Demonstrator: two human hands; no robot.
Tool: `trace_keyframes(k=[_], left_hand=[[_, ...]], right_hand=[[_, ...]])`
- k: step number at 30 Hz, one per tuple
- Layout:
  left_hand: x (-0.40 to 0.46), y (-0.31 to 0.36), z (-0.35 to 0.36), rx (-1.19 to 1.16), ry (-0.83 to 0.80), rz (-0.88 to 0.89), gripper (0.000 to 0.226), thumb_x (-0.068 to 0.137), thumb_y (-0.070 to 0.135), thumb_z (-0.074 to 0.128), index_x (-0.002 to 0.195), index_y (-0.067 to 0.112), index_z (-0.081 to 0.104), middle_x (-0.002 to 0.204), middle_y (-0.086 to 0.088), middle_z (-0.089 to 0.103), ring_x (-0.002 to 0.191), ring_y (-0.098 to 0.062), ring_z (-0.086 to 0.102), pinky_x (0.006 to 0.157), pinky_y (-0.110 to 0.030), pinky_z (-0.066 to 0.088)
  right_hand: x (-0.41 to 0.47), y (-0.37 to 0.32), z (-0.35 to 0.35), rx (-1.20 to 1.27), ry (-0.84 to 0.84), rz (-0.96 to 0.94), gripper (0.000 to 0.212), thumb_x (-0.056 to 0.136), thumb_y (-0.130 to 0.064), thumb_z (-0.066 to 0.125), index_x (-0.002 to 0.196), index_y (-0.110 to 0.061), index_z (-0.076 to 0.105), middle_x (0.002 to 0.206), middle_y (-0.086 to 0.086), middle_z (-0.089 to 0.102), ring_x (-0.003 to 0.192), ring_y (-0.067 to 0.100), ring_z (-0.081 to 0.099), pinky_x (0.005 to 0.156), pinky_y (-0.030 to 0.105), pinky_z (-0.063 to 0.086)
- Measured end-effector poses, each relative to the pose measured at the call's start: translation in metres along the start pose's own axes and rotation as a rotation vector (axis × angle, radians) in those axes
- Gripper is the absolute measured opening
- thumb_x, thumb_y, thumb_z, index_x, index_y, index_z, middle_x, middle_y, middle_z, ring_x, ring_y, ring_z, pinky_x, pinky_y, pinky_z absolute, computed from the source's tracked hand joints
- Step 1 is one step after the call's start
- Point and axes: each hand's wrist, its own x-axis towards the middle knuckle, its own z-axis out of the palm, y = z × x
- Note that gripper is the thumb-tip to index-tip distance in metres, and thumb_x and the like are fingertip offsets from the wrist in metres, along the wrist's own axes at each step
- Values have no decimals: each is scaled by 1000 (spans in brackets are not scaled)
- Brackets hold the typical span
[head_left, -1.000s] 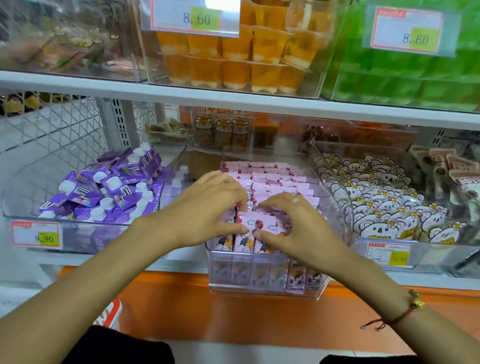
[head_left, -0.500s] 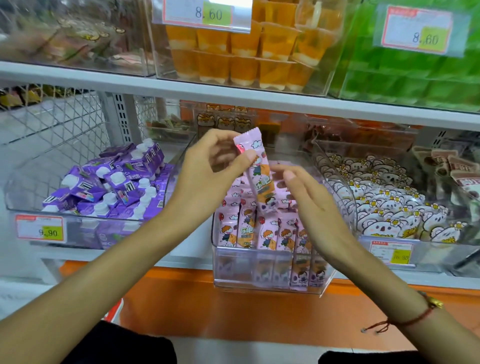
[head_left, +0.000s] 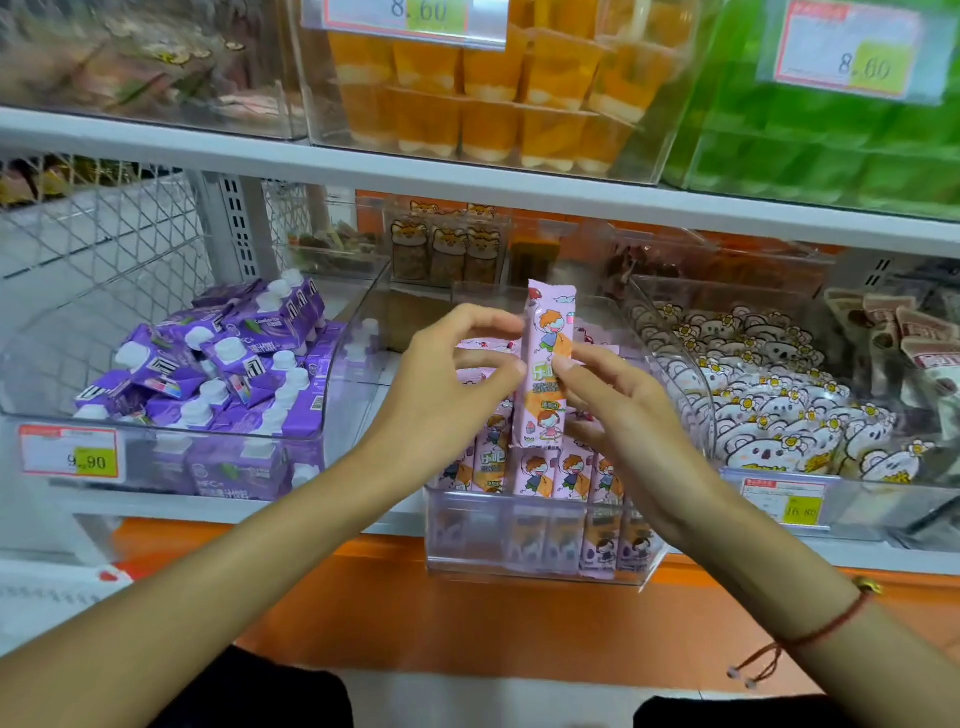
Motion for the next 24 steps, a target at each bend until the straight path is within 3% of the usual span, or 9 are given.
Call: trace_keyframes(k=[3,7,12,15,18,24], left_hand=[[-2,-1,4,-19,-48,16,39,82,-4,64,103,29,59,107,17,64,94,4,62,69,-12,52],[-5,-4,9,83,-25,83,48,73,13,80,111,29,56,108,21,61,97,1,60,71,-18,54],[-5,-6,5,112,21,134,42,78,18,77,110,32,55,107,23,60,96,3,58,70,-12,50],[-6,-8,6,94,-29,115,33,84,15,72,104,31,52,112,20,60,101,3,58,78,-13,49],[-7,-10,7,217,-14,182,28,86,15,69,104,30,54,117,17,60,111,0,55,91,-28,50],[-5,-8,10,285,52,256,38,77,27,77,111,28,58,107,17,61,100,-3,59,74,-27,54]], right_hand=[[0,-1,2,76,35,-22,22,92,-23,60,113,-17,59,79,-15,70,73,-5,64,65,12,52],[0,0,7,149,102,-45,23,84,-17,69,105,-13,58,91,3,66,75,9,69,67,19,55],[0,-4,1,187,5,-61,29,94,-21,55,122,-19,58,109,-3,71,99,11,67,80,22,52],[-2,-6,0,150,-47,-75,30,98,-17,50,127,-18,57,116,-2,70,105,10,65,82,21,53],[-2,-6,1,129,57,-98,32,92,-14,60,124,-14,57,109,0,72,98,10,68,84,23,56],[-5,-4,2,28,122,-181,37,79,-16,74,111,-11,57,106,5,69,93,16,70,82,27,56]])
